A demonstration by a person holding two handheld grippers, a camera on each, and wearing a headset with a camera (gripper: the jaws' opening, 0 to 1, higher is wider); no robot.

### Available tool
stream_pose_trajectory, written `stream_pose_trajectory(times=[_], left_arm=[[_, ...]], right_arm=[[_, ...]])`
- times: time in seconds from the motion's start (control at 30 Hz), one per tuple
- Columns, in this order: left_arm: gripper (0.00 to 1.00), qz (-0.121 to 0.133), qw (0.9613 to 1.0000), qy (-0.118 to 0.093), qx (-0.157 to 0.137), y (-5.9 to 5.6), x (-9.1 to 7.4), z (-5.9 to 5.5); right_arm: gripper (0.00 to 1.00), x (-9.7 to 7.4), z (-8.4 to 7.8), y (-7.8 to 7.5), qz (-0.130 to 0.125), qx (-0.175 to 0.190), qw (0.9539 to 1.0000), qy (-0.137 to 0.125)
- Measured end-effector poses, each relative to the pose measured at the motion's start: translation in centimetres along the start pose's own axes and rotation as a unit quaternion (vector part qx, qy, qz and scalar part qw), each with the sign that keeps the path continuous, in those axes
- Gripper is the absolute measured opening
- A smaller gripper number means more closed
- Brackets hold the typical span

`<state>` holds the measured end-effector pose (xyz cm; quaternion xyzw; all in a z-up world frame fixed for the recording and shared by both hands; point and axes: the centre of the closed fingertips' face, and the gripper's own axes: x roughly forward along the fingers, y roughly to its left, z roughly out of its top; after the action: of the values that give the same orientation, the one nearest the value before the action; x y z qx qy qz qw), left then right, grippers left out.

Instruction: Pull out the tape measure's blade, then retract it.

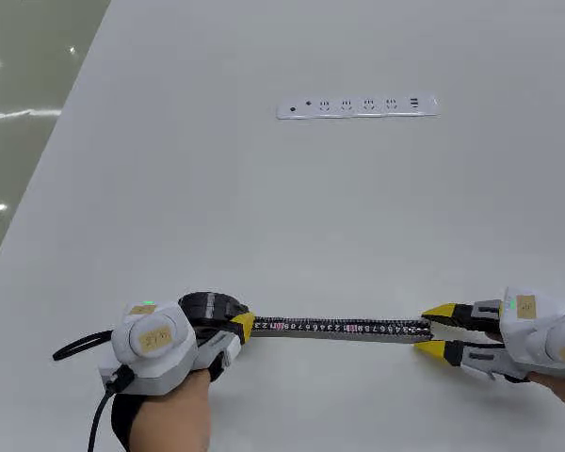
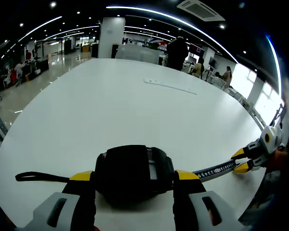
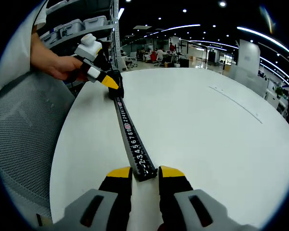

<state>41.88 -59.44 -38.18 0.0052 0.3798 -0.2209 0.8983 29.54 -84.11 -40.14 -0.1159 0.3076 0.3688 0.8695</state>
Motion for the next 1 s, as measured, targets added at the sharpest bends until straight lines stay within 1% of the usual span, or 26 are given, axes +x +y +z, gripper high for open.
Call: stream_pose_trajectory(times=[0.07,0.23,0.33,0.37,0.47,0.6,0.7,0.77,0.8,0.9,0.97,1.0], left_arm=[[0.62,0.0,1.0,0.0,0.0,0.01,0.01,0.0],[0.63,-0.001,1.0,0.001,-0.001,0.03,0.06,0.0],[0.63,-0.002,1.0,0.002,-0.002,0.04,0.1,-0.02],[0.63,-0.002,1.0,0.002,-0.002,0.03,0.1,-0.04],[0.63,-0.002,1.0,0.002,-0.002,0.04,0.12,-0.06],[0.63,-0.004,1.0,-0.001,-0.005,0.03,0.11,-0.09],[0.63,0.0,0.9999,-0.004,-0.01,0.03,0.06,-0.11],[0.63,0.003,0.9998,-0.005,-0.017,0.03,-0.04,-0.22],[0.63,0.003,0.9996,-0.001,-0.029,0.04,-0.08,-0.49],[0.64,0.008,0.9996,-0.004,-0.026,0.21,-0.19,-0.56],[0.65,0.006,0.9995,-0.009,-0.031,0.05,-0.31,-0.4],[0.65,0.006,0.9995,-0.009,-0.029,-0.03,-0.34,-0.37]], right_arm=[[0.2,0.16,-0.37,0.07,0.004,-0.012,0.9999,0.008],[0.19,-0.01,-0.21,-0.23,0.006,-0.017,0.9998,0.004],[0.15,0.04,-0.09,-0.02,0.013,-0.023,0.9997,0.0],[0.15,-0.01,-0.11,-0.14,0.011,-0.029,0.9995,0.001],[0.15,0.0,-0.07,-0.09,0.014,-0.029,0.9995,-0.004],[0.15,0.09,-0.09,-0.12,0.011,-0.017,0.9997,-0.009],[0.15,0.12,-0.1,-0.18,0.003,-0.012,0.9999,-0.011],[0.15,0.16,-0.09,-0.1,-0.001,-0.011,0.9999,-0.012],[0.15,0.19,-0.12,-0.11,-0.003,-0.009,0.9999,-0.013],[0.15,0.21,-0.15,-0.2,-0.005,-0.005,0.9999,-0.015],[0.15,0.23,-0.13,-0.19,-0.005,-0.005,0.9999,-0.014],[0.15,0.25,-0.13,-0.18,-0.005,-0.005,0.9999,-0.014]])
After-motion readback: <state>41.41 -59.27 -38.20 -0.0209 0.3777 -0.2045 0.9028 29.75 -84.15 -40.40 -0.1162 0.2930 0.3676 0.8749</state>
